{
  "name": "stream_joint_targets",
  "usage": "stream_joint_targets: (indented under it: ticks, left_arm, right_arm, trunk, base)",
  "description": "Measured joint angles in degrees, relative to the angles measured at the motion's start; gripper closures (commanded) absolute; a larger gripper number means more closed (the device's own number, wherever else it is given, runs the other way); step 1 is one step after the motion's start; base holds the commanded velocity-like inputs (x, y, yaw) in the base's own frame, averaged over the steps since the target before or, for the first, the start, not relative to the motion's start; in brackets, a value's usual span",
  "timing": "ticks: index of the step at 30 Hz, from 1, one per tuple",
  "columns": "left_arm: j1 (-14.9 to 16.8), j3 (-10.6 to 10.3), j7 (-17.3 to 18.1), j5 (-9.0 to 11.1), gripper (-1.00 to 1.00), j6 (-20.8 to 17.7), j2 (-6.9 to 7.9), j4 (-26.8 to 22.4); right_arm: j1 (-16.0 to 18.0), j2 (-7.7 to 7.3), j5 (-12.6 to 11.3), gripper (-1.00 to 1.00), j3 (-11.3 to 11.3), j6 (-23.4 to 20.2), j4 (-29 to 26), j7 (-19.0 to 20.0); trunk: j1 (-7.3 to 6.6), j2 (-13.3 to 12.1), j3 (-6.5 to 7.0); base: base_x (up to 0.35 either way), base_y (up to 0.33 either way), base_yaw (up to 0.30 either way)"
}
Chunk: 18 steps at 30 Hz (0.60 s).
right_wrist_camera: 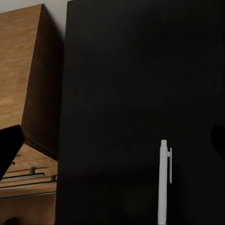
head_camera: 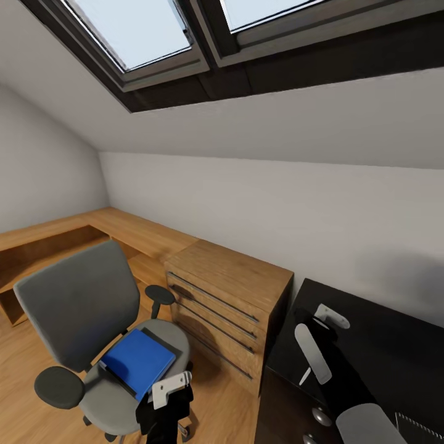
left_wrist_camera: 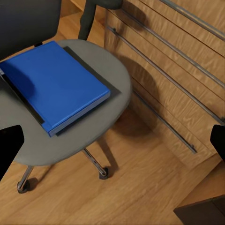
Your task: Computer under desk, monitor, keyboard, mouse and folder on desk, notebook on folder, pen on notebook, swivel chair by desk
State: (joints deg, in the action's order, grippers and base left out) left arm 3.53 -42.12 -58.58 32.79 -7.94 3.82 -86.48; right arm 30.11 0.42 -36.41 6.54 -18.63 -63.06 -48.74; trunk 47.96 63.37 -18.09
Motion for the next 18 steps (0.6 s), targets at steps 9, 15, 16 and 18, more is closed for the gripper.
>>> stream_joint_targets:
  ticks: [9,15,16,18]
  left_arm:
    - [0.0,0.0,0.0,0.0,-1.00,0.0,0.08,0.0]
    - [0.0,0.0,0.0,0.0,-1.00,0.0,0.09,0.0]
    - [0.0,0.0,0.0,-0.1,-1.00,0.0,0.09,0.0]
    - [0.0,0.0,0.0,-0.1,-1.00,0.0,0.09,0.0]
  right_arm:
    - [0.0,2.60,0.3,-1.00,0.2,0.4,0.0,-4.6]
    - [0.0,2.80,0.2,-1.00,0.3,0.4,0.0,-4.9]
    - [0.0,2.81,0.2,-1.00,0.3,0.4,0.0,-4.9]
    - [0.0,2.83,0.2,-1.00,0.3,0.4,-0.1,-5.0]
  trunk:
    - [0.00,0.0,0.00]
    - [0.00,0.0,0.00]
    - [0.00,0.0,0.00]
    - [0.00,0.0,0.00]
  base:
    - [0.000,0.000,0.138]
    - [0.000,0.000,0.149]
    - [0.000,0.000,0.035]
    - [0.000,0.000,0.030]
